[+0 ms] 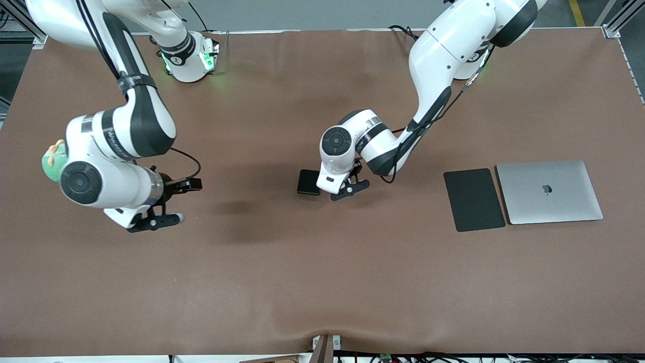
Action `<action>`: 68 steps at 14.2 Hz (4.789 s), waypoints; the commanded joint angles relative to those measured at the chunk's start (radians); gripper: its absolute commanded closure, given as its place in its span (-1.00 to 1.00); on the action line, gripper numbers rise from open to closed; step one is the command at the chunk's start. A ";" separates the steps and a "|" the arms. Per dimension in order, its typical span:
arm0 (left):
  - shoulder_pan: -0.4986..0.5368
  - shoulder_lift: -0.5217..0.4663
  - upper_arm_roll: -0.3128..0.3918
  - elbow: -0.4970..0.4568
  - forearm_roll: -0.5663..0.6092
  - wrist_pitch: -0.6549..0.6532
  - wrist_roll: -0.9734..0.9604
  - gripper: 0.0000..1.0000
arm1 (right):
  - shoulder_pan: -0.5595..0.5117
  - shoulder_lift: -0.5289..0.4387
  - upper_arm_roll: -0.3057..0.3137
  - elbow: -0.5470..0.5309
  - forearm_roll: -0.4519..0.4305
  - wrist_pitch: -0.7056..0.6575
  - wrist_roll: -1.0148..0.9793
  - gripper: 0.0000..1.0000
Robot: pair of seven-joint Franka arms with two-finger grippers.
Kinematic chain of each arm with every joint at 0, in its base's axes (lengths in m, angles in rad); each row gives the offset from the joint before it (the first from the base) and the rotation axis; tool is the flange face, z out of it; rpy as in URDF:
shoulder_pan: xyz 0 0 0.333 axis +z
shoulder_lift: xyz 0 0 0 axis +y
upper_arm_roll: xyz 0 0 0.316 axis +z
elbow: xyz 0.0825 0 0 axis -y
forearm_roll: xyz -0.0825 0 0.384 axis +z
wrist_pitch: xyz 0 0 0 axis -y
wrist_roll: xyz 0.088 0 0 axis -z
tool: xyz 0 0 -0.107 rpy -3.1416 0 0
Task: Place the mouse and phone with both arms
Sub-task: 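Lift the mouse with the left gripper while the right gripper reaches the phone, then carry the mouse onto the pad while the right gripper grasps the phone, then release the mouse on the pad and raise the left gripper away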
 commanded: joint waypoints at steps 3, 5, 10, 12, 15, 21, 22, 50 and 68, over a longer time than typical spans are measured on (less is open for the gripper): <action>0.124 -0.191 0.000 -0.143 0.051 -0.059 0.133 0.48 | 0.131 -0.022 -0.002 0.016 0.056 -0.070 0.091 -1.00; 0.209 -0.254 -0.006 -0.215 0.053 -0.059 0.209 0.52 | 0.200 -0.018 -0.007 0.016 0.041 -0.049 0.181 -1.00; 0.403 -0.364 -0.009 -0.384 0.054 -0.050 0.413 0.52 | 0.291 -0.010 -0.007 -0.006 0.047 0.052 0.366 -1.00; 0.495 -0.397 -0.011 -0.447 0.054 -0.013 0.535 0.51 | 0.328 -0.001 -0.007 -0.030 0.048 0.149 0.440 -1.00; 0.630 -0.411 -0.014 -0.528 0.054 0.073 0.669 0.48 | 0.366 0.057 -0.007 -0.030 0.050 0.267 0.500 -1.00; 0.738 -0.389 -0.012 -0.629 0.054 0.248 0.731 0.39 | 0.481 0.144 -0.013 -0.108 0.030 0.504 0.730 -1.00; 0.745 -0.381 -0.012 -0.630 0.054 0.251 0.743 0.39 | 0.487 0.139 -0.012 -0.175 0.030 0.608 0.730 -1.00; 0.776 -0.317 -0.025 -0.544 0.068 0.354 0.795 -1.00 | 0.521 0.380 -0.013 0.051 -0.079 0.589 0.844 -1.00; 0.831 -0.594 -0.144 0.116 -0.111 -0.620 1.204 -1.00 | 0.497 0.360 -0.015 0.019 -0.081 0.631 0.841 0.66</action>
